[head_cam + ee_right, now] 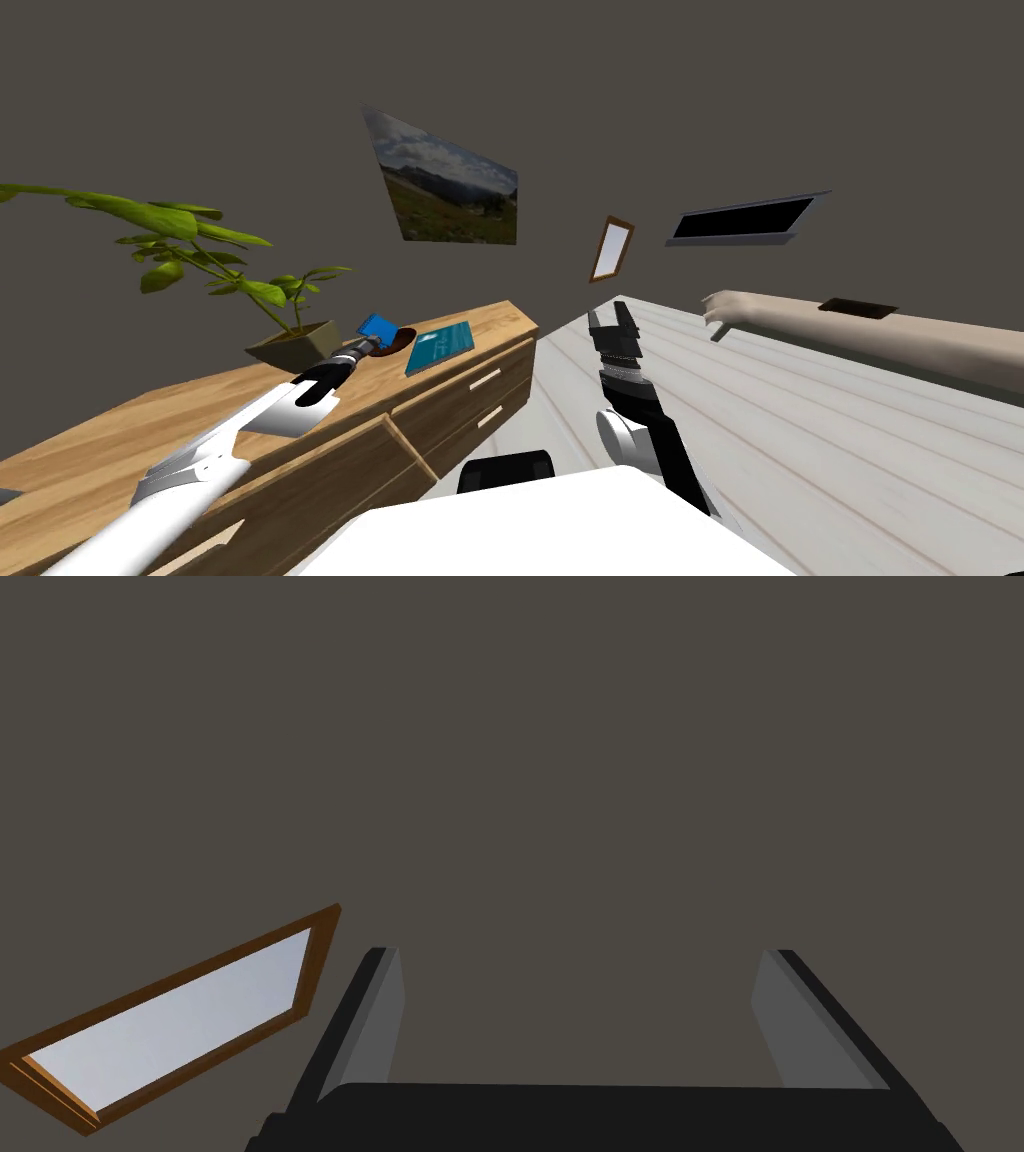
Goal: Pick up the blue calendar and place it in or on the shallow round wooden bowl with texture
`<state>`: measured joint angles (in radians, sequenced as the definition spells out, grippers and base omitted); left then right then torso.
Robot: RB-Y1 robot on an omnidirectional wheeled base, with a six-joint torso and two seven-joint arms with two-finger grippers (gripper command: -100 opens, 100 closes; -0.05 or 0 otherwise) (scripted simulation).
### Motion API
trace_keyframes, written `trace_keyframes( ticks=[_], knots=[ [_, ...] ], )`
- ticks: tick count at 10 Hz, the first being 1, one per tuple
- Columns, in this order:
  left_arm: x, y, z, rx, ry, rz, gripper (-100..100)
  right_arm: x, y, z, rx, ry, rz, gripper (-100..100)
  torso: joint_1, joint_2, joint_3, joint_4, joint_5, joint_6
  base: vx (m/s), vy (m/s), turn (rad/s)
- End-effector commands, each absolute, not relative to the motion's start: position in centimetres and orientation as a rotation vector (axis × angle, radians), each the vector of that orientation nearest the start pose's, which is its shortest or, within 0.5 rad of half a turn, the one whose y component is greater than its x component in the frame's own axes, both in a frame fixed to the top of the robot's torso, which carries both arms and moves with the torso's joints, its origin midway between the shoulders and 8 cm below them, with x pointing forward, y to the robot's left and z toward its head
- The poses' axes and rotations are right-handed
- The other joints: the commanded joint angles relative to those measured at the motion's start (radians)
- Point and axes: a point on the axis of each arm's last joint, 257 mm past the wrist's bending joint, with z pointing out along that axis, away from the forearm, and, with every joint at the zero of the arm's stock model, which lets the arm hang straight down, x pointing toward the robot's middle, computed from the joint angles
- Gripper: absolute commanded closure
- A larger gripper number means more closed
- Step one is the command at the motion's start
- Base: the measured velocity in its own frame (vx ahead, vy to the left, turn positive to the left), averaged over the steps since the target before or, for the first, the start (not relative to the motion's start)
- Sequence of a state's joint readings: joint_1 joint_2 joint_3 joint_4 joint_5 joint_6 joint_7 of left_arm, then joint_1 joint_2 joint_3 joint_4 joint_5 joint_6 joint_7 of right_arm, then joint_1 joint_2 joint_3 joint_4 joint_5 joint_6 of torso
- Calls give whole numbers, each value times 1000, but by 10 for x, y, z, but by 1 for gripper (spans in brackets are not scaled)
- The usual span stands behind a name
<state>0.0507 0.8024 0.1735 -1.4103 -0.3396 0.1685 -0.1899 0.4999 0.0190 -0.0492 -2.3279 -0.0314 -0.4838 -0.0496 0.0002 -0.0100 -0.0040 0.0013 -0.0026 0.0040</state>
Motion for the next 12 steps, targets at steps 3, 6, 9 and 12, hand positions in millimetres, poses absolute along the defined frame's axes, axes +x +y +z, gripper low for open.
trace_keyframes(
  ticks=[3,6,9,12],
  knots=[
    [486,624,-173,-548,1600,187,100,332,-299,43,674,538,1326,0,-1,1,0,0,-1,-1,91,57,-180],
    [486,625,-173,-550,1599,190,-100,332,-299,43,674,538,1326,0,-7,10,5,2,-2,-3,6,4,0],
    [486,625,-173,-550,1599,190,0,332,-299,43,674,538,1326,0,-7,11,6,2,-2,-3,0,0,0],
    [485,635,-154,-568,1595,201,-100,332,-299,44,674,538,1326,0,-7,13,7,2,-3,-3,-25,6,-58]
  ],
)
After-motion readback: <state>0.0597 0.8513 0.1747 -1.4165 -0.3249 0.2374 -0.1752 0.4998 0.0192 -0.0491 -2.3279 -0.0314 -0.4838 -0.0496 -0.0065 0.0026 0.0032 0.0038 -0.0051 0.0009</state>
